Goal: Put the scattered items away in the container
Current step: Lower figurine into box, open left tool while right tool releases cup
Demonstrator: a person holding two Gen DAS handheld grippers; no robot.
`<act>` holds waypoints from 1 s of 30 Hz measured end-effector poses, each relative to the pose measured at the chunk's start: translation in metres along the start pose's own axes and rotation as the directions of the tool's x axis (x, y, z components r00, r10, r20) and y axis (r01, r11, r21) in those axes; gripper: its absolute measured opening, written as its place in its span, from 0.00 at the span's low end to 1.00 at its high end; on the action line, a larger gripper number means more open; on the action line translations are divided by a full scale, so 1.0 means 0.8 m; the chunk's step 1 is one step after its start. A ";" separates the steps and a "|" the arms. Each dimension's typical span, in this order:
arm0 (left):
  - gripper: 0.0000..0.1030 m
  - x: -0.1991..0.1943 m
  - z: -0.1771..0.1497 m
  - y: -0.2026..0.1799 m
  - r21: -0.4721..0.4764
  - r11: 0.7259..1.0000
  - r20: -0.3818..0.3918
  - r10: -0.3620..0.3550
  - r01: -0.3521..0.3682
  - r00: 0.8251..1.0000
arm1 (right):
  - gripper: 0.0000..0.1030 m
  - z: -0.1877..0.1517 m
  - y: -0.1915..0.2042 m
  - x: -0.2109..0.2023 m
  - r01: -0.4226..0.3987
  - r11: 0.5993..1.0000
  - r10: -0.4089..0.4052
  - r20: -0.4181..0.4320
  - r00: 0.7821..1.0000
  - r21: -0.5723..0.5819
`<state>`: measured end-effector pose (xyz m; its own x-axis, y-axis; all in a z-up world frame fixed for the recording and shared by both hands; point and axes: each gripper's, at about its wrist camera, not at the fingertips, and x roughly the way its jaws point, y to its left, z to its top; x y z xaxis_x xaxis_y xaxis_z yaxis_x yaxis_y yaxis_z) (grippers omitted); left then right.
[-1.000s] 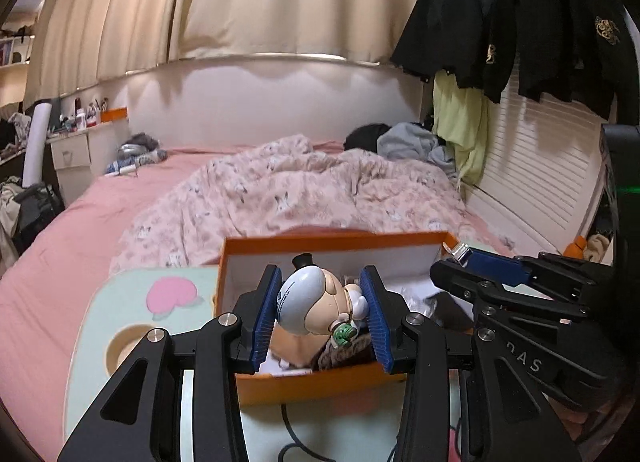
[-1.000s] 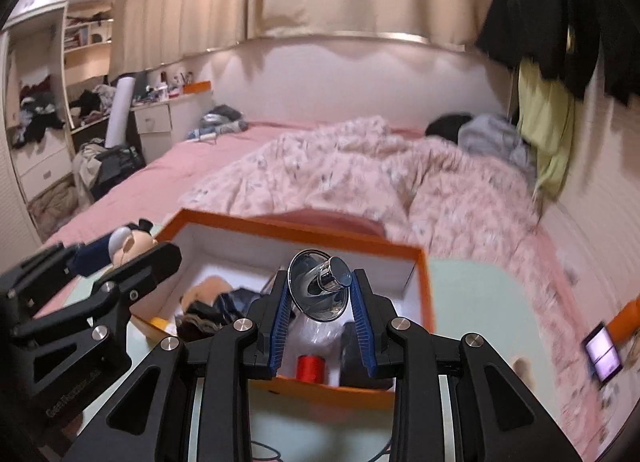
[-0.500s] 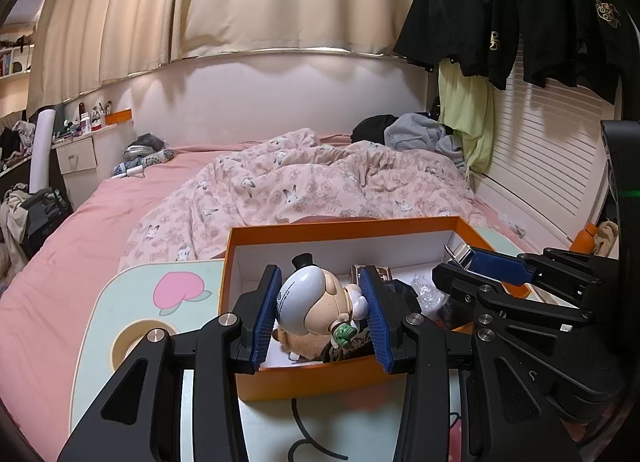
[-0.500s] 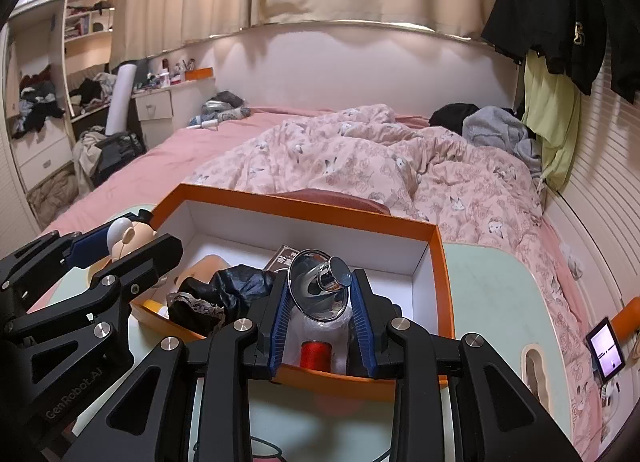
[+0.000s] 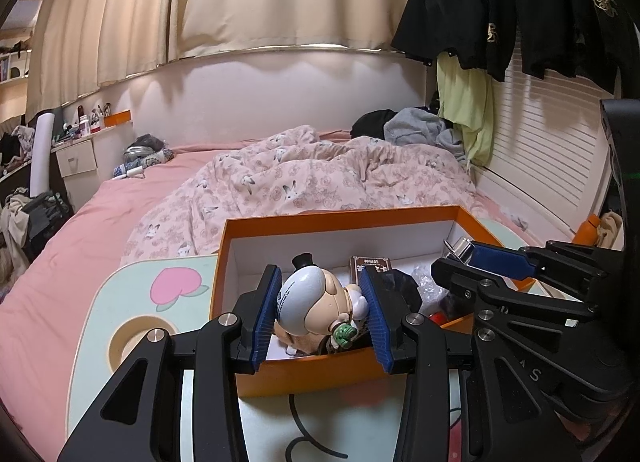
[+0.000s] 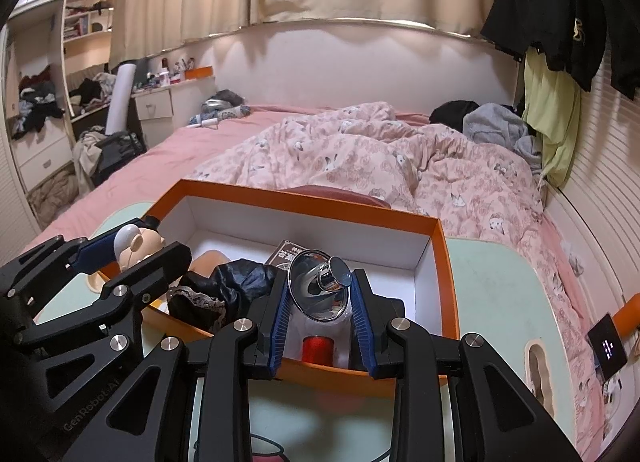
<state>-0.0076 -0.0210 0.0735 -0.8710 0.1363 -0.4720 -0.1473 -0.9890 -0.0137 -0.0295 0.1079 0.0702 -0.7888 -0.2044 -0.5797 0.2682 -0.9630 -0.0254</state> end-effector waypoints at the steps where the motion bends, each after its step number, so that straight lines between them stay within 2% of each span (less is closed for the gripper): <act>1: 0.41 0.000 0.000 0.000 -0.001 1.000 0.000 0.000 0.000 1.000 | 0.28 0.000 0.000 0.000 0.000 1.000 0.000 0.001 1.000 0.000; 30: 0.41 0.002 -0.002 -0.003 0.010 1.000 -0.007 0.001 -0.001 1.000 | 0.28 -0.001 -0.003 0.004 -0.001 1.000 0.001 -0.005 1.000 0.011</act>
<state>-0.0080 -0.0183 0.0713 -0.8679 0.1351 -0.4781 -0.1514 -0.9885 -0.0044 -0.0321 0.1095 0.0674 -0.7857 -0.2045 -0.5838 0.2629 -0.9647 -0.0159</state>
